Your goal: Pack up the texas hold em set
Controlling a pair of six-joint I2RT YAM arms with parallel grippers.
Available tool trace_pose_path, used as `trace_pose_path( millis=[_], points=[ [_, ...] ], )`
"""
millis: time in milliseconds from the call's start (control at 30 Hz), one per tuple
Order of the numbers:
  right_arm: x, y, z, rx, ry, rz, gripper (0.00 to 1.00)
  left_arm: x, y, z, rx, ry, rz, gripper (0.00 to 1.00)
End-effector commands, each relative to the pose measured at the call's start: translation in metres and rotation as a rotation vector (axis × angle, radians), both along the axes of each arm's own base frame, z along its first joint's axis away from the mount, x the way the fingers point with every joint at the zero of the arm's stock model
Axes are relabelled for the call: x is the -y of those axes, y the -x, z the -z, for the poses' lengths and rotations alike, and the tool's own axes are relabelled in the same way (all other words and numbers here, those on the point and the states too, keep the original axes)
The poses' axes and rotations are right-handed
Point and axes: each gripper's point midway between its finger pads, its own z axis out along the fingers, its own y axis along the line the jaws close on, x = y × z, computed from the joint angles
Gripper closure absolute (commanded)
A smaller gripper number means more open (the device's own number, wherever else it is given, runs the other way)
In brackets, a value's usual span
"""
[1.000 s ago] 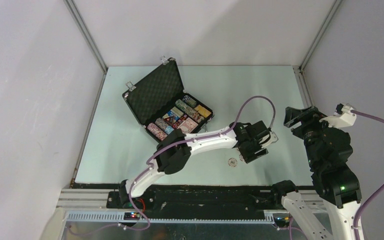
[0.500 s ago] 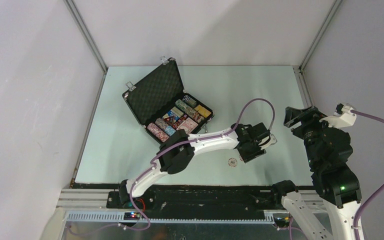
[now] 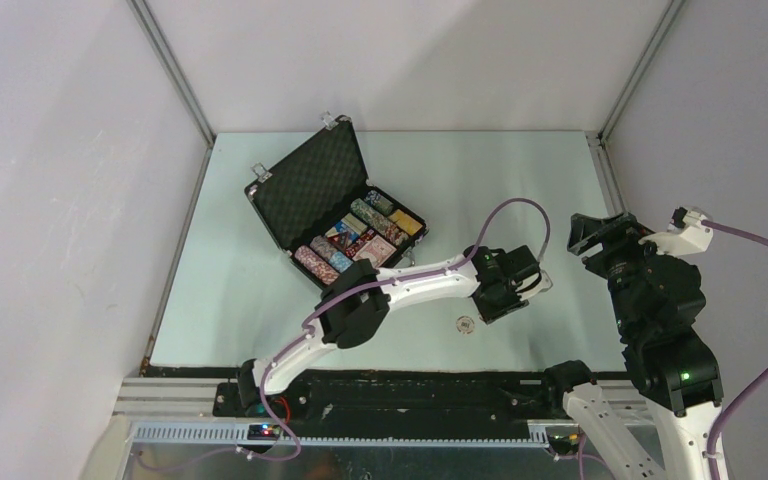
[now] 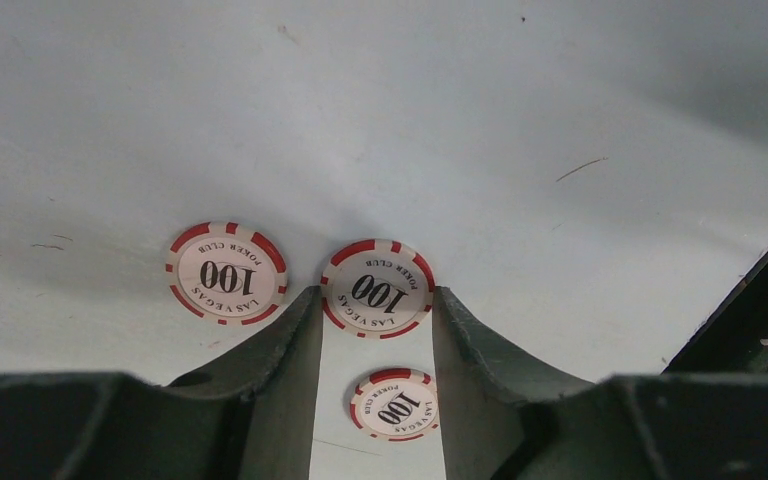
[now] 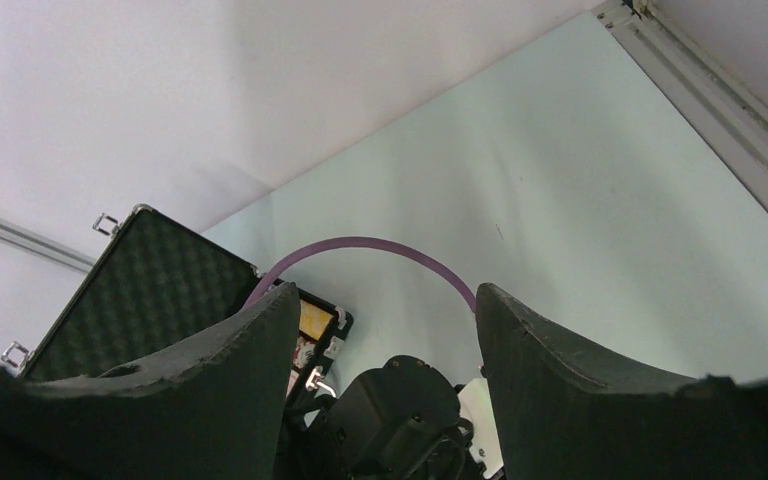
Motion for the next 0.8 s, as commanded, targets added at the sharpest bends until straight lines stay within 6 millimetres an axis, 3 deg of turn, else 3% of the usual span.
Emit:
trace_pose_path(
  millis=[0, 233, 500, 633, 767],
  points=[
    [0.003, 0.002, -0.003, 0.015, -0.009, 0.015, 0.32, -0.008, 0.005, 0.014, -0.007, -0.059, 0.019, 0.59],
    [0.003, 0.004, -0.003, 0.014, -0.012, 0.013, 0.32, 0.004, -0.006, -0.016, 0.059, 0.023, 0.004, 0.64],
    [0.003, 0.005, -0.001, 0.008, -0.015, 0.012, 0.32, 0.009, -0.019, -0.074, 0.157, 0.119, -0.005, 0.66],
    [0.004, 0.006, -0.001, 0.006, -0.014, 0.017, 0.32, 0.001, -0.014, -0.083, 0.146, 0.108, -0.007, 0.65],
    [0.004, 0.006, 0.0, 0.005, -0.014, 0.016, 0.32, -0.008, -0.01, -0.078, 0.126, 0.086, -0.015, 0.62]
  ],
)
